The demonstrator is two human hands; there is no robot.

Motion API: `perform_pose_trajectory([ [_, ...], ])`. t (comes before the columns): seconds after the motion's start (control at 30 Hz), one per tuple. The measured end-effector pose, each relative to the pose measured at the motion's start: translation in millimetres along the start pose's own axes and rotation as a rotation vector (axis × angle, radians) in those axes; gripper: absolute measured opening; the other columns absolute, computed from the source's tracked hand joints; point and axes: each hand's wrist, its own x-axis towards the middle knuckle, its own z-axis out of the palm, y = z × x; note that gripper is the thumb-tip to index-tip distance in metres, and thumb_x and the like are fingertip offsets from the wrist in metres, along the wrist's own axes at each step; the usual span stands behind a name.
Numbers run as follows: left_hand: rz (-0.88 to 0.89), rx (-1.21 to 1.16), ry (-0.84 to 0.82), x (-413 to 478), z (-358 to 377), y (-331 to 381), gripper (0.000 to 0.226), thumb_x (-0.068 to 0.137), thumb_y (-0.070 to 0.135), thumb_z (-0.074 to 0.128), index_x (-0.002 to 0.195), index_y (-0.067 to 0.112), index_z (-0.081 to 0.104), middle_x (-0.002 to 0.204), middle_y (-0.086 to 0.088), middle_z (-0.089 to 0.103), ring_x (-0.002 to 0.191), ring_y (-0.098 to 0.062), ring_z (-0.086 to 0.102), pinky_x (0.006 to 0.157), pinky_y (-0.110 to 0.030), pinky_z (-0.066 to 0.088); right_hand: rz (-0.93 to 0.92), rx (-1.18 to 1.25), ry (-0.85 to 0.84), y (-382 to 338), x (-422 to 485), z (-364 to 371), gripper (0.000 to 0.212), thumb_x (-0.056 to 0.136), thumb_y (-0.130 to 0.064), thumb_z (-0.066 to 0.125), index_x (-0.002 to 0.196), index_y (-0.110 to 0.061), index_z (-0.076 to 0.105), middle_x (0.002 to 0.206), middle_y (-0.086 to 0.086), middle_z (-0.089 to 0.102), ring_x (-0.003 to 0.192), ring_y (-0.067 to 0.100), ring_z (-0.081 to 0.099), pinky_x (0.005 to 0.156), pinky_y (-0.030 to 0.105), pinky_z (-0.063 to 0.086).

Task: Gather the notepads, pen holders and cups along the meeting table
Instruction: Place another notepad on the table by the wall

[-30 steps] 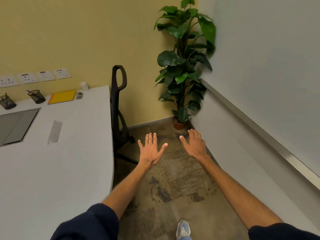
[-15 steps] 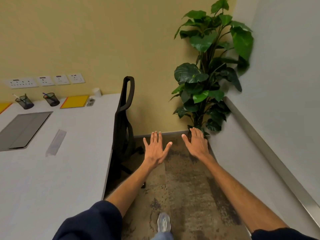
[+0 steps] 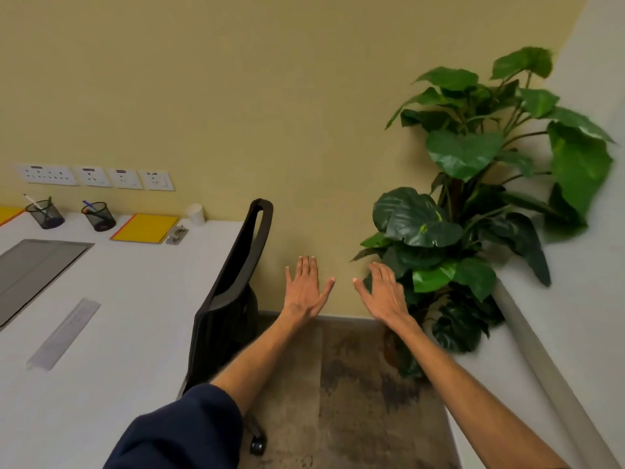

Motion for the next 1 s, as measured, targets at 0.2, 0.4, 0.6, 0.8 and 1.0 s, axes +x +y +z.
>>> perform_pose_trajectory([
  [0.2, -0.047, 0.103, 0.04, 90, -30, -29, 0.08, 0.099, 0.061, 0.016, 0.155, 0.006, 0.001, 0.163, -0.013, 0.0, 0.152, -0.026, -0.003, 0.123, -0.051, 0.004, -0.062, 0.006, -0.013, -18, 105, 12, 0.059, 0.099, -0.046, 0.043, 0.146, -0.011, 0.037, 0.153, 0.008, 0.035, 0.142, 0.025, 0.031, 0.112, 0.051, 0.034],
  [0.4, -0.095, -0.051, 0.175, 168, -64, -70, 0.074, 0.1, 0.055, 0.027, 0.156, 0.008, 0.011, 0.163, -0.013, 0.006, 0.152, -0.026, 0.003, 0.123, -0.047, 0.008, -0.144, 0.137, -0.014, -62, 198, 43, 0.055, 0.099, -0.04, 0.046, 0.145, -0.01, 0.037, 0.151, 0.008, 0.038, 0.139, 0.025, 0.034, 0.11, 0.049, 0.037],
  [0.6, -0.285, -0.167, 0.305, 248, -88, -111, 0.068, 0.1, 0.053, 0.031, 0.152, 0.01, 0.02, 0.162, -0.012, 0.013, 0.151, -0.025, 0.006, 0.121, -0.051, 0.015, -0.257, 0.219, -0.057, -103, 299, 65, 0.054, 0.1, -0.037, 0.044, 0.146, -0.01, 0.035, 0.152, 0.007, 0.036, 0.141, 0.025, 0.034, 0.111, 0.048, 0.036],
  [0.8, -0.479, -0.121, 0.311, 306, -102, -162, 0.069, 0.1, 0.054, 0.03, 0.152, 0.009, 0.02, 0.16, -0.014, 0.018, 0.15, -0.031, 0.007, 0.118, -0.054, 0.017, -0.421, 0.317, -0.169, -147, 399, 76, 0.046, 0.102, -0.037, 0.041, 0.142, -0.014, 0.04, 0.148, 0.005, 0.039, 0.123, 0.027, 0.056, 0.099, 0.041, 0.048],
  [1.0, -0.687, -0.129, 0.288, 303, -77, -212, 0.07, 0.099, 0.055, 0.029, 0.152, 0.009, 0.02, 0.16, -0.013, 0.02, 0.15, -0.029, 0.01, 0.117, -0.055, 0.018, -0.582, 0.304, -0.331, -205, 449, 117, 0.045, 0.103, -0.035, 0.041, 0.142, -0.013, 0.04, 0.147, 0.006, 0.039, 0.119, 0.028, 0.058, 0.098, 0.043, 0.048],
])
